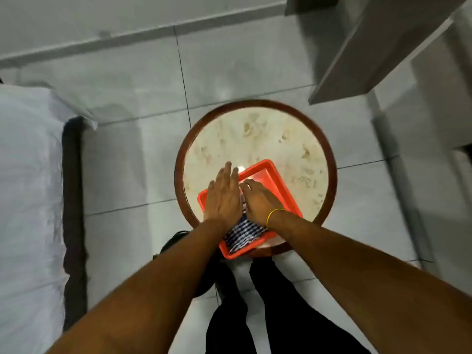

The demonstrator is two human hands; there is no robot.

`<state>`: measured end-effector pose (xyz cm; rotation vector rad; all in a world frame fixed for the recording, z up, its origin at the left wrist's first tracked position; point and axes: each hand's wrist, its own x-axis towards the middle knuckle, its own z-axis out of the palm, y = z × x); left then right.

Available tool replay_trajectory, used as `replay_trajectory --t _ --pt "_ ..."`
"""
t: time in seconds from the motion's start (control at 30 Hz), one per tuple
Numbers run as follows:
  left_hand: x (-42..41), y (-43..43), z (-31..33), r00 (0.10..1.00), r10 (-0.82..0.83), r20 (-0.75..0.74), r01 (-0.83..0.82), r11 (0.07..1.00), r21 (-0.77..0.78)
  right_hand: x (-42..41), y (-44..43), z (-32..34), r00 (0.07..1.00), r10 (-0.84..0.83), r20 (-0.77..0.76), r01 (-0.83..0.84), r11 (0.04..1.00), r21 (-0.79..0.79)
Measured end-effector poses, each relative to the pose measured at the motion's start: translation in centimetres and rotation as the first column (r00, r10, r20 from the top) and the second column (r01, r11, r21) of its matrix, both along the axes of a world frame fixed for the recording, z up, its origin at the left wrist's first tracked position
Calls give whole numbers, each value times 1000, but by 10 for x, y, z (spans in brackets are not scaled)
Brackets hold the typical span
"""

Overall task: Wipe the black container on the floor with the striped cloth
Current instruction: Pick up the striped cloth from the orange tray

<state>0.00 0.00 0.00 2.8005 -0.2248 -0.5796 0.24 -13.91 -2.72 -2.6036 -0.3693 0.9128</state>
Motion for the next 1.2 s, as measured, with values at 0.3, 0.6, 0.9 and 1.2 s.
replay_trajectory --t 0.3,0.6,0.9,1.2 --pt "-7 5 -130 965 159 -208 -129 980 152 5 0 -122 988 155 14 -153 984 -96" --pt "-9 21 -142 967 88 -240 -92 996 -7 23 11 -135 942 316 -117 -332 928 -166" --pt "-6 66 -103 983 -131 -132 98 968 -229 40 21 -70 972 177 -153 -173 984 39" --pt "10 195 1 981 0 192 21 994 -105 76 138 46 945 268 190 -295 946 135"
